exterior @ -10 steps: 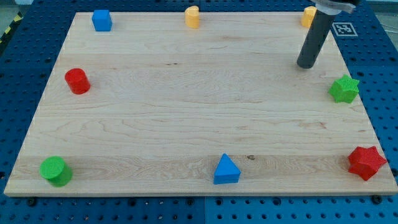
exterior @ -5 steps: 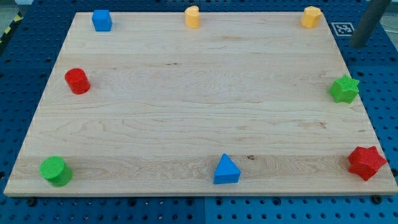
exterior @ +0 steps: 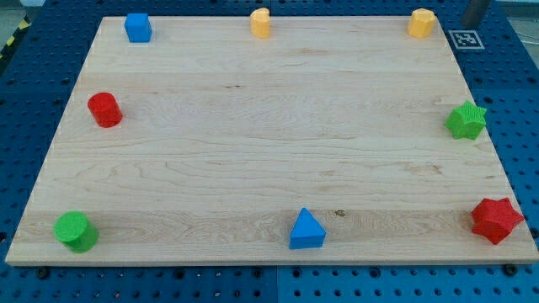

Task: Point your arm towards top right side of board

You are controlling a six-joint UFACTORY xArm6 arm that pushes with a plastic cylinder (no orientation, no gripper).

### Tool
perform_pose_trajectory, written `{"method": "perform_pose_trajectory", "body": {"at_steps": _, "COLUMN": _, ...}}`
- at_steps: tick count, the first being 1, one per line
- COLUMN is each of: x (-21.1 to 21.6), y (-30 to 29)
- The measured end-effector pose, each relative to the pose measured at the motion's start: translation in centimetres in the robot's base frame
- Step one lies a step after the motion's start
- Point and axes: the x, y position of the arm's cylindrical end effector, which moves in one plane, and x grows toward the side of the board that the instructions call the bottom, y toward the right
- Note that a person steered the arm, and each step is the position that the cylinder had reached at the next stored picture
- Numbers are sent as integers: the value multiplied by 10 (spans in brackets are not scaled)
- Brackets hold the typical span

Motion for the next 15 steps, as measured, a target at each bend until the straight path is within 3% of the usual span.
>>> {"method": "perform_pose_trajectory", "body": {"at_steps": 15, "x": 21, "y": 0}}
